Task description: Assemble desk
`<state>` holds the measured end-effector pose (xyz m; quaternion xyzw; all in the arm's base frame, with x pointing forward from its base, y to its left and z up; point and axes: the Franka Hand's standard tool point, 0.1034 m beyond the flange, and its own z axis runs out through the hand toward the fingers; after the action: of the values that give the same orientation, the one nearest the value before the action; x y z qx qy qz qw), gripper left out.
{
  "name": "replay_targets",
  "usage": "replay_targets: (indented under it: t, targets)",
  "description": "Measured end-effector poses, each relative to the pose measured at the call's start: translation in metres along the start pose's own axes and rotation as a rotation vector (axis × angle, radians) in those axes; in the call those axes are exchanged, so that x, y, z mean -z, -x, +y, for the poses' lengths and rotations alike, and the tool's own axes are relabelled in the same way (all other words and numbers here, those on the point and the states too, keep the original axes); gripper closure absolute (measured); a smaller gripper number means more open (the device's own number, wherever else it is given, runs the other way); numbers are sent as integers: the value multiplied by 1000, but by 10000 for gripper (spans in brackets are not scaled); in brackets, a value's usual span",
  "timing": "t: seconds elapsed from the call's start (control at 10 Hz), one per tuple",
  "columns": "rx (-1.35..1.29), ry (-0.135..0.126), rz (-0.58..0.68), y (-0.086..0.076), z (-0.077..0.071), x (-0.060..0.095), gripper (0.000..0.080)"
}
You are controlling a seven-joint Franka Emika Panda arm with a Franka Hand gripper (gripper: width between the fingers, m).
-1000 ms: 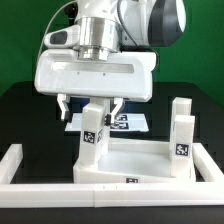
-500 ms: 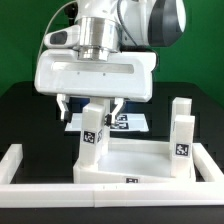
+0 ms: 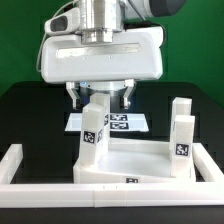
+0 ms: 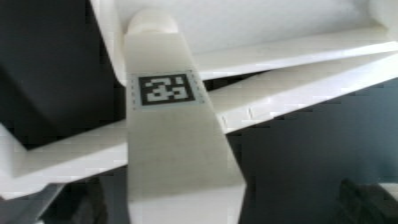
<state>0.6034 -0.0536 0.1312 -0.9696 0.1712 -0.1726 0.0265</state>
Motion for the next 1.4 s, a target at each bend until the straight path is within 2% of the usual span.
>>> replay_targets:
  t: [0.2, 0.4, 0.6, 0.7, 0.8, 1.0, 1.4]
  targets:
    - [-16, -4, -134, 9, 9, -18, 150]
    - [-19, 6, -272, 4, 17, -20, 150]
    - [-29, 16, -279, -2, 19, -21, 150]
    - [-30, 16, -280, -2, 19, -22, 271]
    - [-45, 18, -280, -1, 19, -22, 271]
    - [-160, 35, -279, -1, 19, -22, 512]
    - [-554, 85, -270, -3, 22, -25, 511]
